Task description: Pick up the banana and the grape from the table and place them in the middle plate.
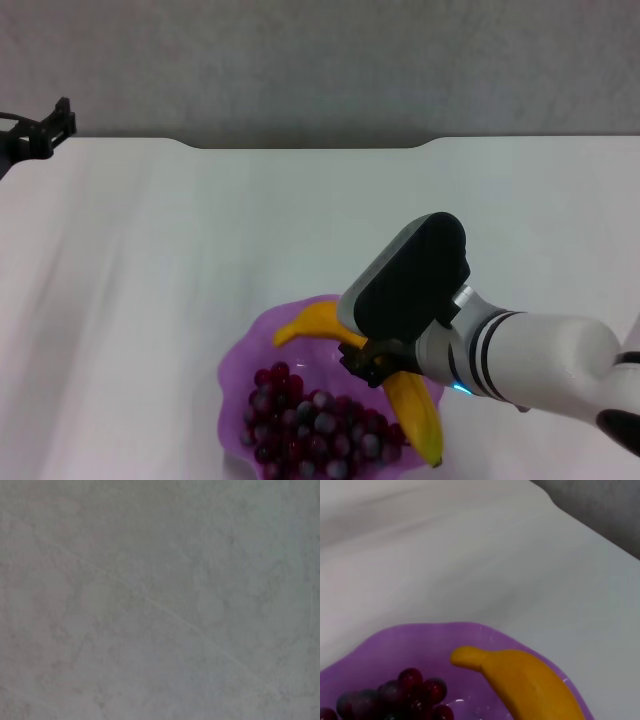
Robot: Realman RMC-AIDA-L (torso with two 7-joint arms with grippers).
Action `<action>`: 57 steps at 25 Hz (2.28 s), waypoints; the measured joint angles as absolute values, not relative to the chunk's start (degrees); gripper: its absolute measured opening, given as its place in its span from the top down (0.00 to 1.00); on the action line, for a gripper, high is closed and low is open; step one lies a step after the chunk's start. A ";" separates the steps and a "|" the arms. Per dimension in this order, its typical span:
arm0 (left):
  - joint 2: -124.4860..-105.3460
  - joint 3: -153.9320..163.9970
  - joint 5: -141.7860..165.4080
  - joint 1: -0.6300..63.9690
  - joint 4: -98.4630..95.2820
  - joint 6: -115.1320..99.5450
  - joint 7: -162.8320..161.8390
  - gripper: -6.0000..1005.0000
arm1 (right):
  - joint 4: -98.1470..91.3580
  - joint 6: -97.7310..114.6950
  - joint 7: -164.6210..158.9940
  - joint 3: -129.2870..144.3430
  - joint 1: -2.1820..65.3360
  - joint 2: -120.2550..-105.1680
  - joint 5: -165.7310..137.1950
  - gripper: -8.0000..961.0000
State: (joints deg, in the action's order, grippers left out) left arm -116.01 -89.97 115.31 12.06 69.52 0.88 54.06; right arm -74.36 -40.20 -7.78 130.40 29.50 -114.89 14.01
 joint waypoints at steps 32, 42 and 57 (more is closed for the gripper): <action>-116.10 -89.64 115.26 12.04 69.52 0.87 54.40 0.15 | -75.69 -42.03 -9.23 132.28 31.71 -115.06 13.84 0.08; -116.17 -86.71 114.92 11.92 71.02 1.37 54.37 0.16 | -81.11 -31.47 -9.19 121.78 27.28 -114.81 13.67 0.09; -115.89 -82.34 111.10 12.13 73.11 4.36 54.24 0.18 | -76.01 -3.98 -12.08 105.81 14.00 -115.17 15.76 0.10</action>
